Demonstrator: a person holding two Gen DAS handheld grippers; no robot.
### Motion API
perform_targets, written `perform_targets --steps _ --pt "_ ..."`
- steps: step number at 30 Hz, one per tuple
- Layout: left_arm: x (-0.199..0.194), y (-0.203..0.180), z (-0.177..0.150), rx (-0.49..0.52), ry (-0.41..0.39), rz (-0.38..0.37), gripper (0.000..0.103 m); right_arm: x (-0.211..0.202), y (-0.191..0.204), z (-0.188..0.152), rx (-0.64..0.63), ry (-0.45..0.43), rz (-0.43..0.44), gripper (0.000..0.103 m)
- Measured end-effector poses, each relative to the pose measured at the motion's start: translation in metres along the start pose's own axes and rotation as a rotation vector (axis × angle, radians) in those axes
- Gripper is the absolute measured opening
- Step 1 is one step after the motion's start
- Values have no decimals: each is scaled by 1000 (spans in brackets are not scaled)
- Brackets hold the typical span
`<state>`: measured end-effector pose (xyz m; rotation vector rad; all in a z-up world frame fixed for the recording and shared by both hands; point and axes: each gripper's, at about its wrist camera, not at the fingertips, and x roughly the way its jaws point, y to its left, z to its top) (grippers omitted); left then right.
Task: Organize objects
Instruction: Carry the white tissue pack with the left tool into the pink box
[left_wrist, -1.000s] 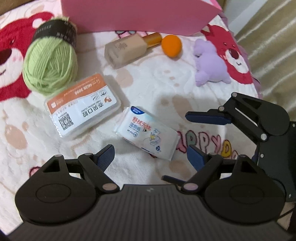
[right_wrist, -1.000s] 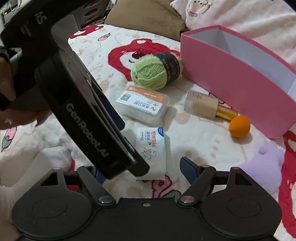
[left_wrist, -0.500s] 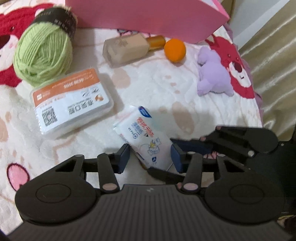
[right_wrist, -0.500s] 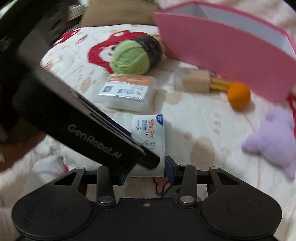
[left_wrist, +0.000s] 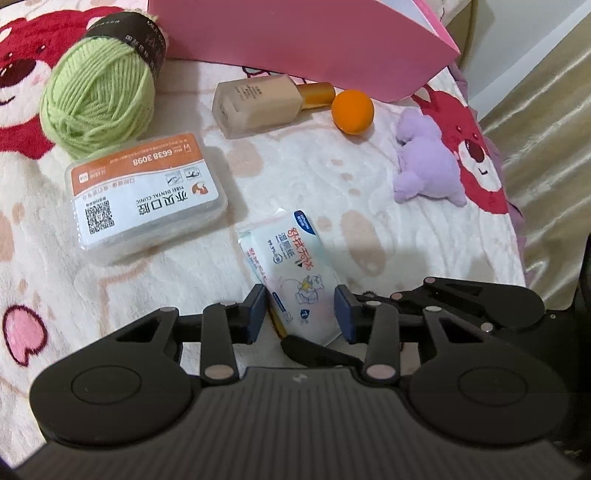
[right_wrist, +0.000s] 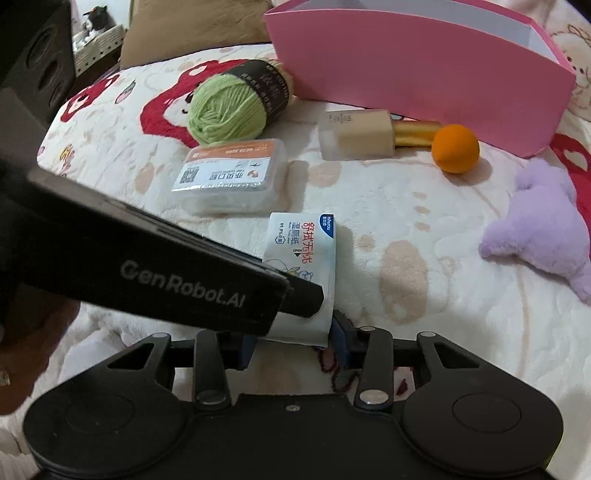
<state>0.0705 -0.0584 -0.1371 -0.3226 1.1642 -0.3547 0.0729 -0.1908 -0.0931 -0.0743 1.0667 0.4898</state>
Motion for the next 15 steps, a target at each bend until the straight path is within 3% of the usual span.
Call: perform_targets --steps 7,15 --pt "-17 -8 0 21 4 -3 39 -17 1 3 141 -10 28 46" --pt "-66 -28 19 67 7 4 39 -60 12 25 218 -53 50 46"
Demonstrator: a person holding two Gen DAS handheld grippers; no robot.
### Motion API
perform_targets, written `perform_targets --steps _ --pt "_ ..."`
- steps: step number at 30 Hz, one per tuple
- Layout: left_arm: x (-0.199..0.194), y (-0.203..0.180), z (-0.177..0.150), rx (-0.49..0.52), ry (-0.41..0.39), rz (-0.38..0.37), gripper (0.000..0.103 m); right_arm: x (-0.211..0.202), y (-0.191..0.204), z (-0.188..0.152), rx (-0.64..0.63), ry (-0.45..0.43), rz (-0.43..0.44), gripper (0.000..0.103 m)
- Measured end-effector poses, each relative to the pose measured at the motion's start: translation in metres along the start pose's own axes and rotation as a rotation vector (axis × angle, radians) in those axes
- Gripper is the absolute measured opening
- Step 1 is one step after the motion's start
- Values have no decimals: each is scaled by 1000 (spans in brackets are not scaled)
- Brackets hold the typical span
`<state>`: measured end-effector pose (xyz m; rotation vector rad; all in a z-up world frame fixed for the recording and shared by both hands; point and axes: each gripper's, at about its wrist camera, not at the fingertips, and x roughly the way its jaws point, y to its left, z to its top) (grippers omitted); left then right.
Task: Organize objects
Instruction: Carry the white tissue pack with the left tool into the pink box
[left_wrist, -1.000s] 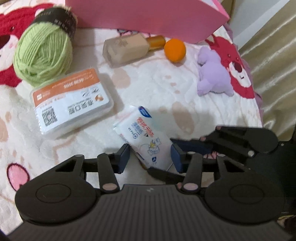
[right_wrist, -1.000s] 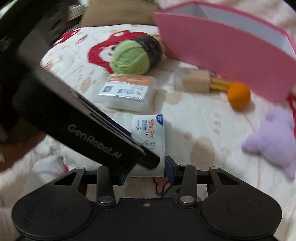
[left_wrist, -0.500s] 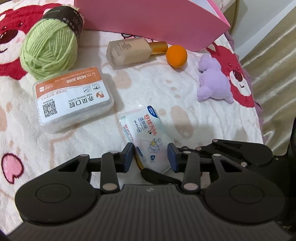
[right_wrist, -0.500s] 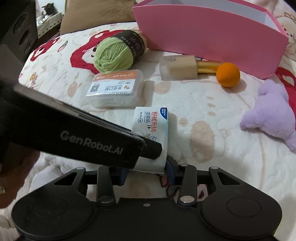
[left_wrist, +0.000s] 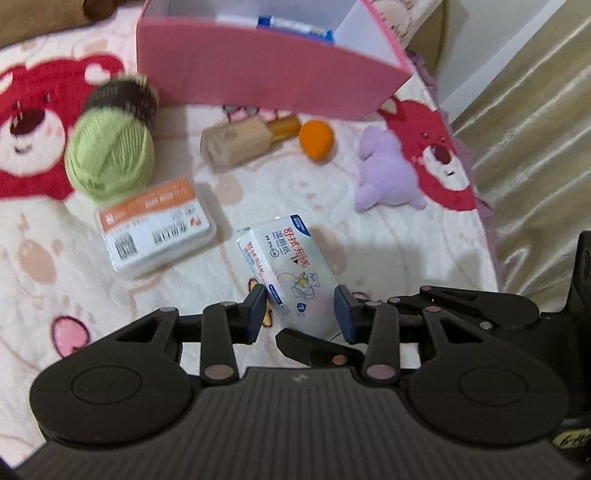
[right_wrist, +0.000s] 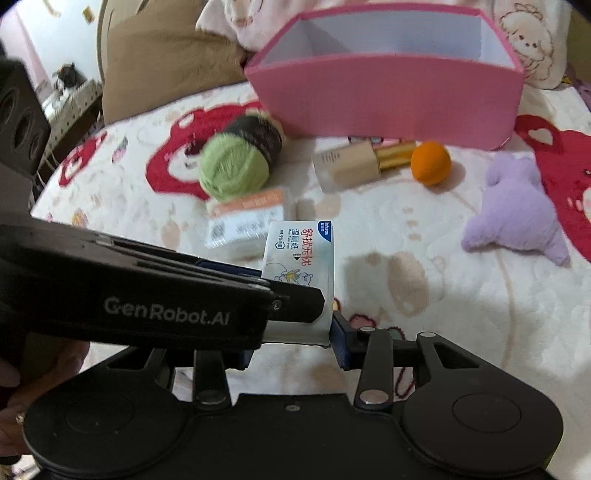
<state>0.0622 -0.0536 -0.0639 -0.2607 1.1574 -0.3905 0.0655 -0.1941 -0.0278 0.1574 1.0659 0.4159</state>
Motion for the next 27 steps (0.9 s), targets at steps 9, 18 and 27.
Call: perform_targets --steps 9,18,27 --pt "-61 -32 43 57 -30 -17 39 -63 10 46 22 -48 16 46" --pt "-106 -73 112 140 -113 -24 39 -115 -1 107 7 -173 23 46" --pt "-90 -98 182 167 -223 -28 39 -118 -26 169 -83 -291 -81 46"
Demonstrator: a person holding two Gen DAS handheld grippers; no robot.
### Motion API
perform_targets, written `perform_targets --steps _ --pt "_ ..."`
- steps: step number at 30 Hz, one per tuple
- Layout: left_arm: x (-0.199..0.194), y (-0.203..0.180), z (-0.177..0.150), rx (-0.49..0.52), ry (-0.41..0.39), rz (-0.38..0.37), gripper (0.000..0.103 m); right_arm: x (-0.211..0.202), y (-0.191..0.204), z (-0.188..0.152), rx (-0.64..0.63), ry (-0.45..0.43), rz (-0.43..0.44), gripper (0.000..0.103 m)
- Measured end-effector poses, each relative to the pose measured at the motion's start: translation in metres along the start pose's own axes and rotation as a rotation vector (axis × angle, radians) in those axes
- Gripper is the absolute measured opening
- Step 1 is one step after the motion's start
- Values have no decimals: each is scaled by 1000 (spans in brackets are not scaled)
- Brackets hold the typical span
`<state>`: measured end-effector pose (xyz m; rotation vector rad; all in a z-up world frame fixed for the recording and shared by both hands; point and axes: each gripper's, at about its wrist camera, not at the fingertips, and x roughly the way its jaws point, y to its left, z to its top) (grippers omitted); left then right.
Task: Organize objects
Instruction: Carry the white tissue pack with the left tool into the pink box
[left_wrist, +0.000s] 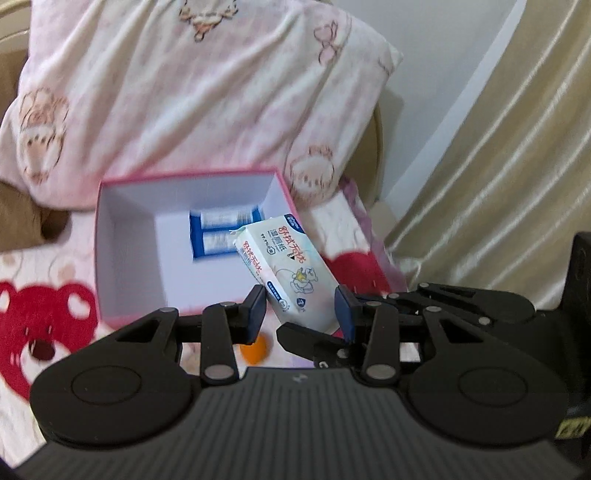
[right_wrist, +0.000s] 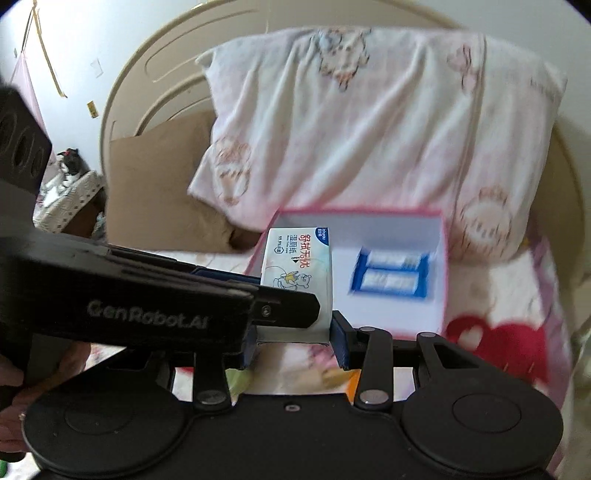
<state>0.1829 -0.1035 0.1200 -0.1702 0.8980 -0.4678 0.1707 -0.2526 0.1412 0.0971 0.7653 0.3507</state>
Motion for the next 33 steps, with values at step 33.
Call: perform_targets --steps 33 --pt "245 111 13 -268 173 -87 39 223 -80 -4 -16 275 -272 45"
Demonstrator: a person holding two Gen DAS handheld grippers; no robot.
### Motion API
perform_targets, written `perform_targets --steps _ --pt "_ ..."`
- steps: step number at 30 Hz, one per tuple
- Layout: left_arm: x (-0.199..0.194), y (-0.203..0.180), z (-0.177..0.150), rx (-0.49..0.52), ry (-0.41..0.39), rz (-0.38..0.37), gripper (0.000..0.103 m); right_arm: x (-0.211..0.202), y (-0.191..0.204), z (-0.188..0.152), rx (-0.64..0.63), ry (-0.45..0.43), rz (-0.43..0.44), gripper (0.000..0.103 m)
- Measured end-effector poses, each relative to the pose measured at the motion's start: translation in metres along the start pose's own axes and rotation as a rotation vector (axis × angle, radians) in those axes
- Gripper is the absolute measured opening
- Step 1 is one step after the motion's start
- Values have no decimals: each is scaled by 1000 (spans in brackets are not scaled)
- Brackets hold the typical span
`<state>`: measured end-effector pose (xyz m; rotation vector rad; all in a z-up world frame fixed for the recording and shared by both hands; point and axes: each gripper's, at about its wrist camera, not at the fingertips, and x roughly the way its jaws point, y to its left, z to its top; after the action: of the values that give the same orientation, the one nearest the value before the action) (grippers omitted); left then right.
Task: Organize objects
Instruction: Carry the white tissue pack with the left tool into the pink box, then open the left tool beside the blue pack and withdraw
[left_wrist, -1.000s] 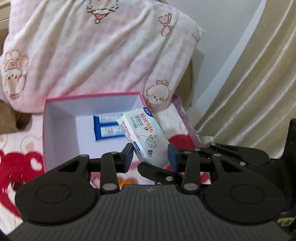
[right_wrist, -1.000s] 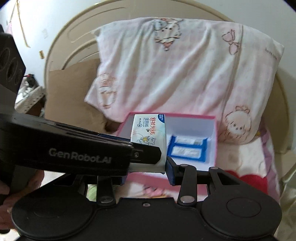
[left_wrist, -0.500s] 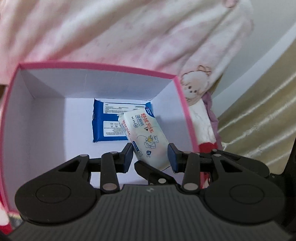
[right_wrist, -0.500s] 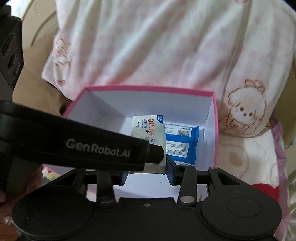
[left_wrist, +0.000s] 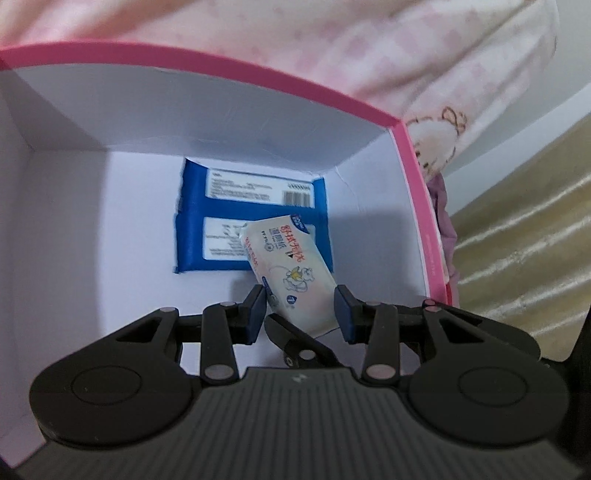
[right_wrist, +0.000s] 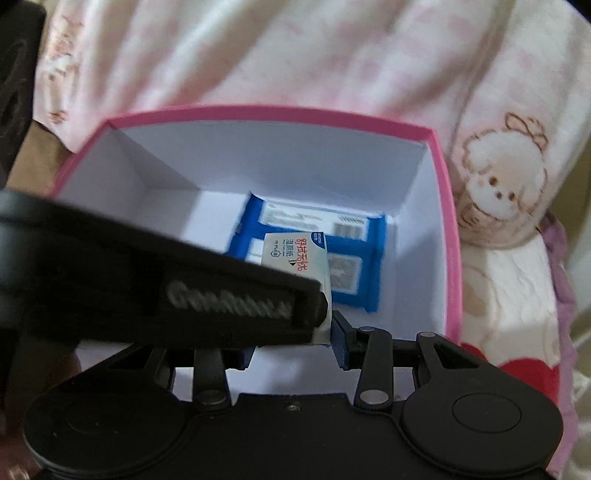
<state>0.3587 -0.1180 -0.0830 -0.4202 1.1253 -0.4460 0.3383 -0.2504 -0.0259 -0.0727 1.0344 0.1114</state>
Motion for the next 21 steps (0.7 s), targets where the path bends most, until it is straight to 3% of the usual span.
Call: perform_targets --steps 16,21 --pt "5 14 2 -112 0 -63 36 -5 9 -14 -147 5 -23 48" --pt "4 16 1 -129 0 -72 36 -16 3 -21 -128 -15 31 48"
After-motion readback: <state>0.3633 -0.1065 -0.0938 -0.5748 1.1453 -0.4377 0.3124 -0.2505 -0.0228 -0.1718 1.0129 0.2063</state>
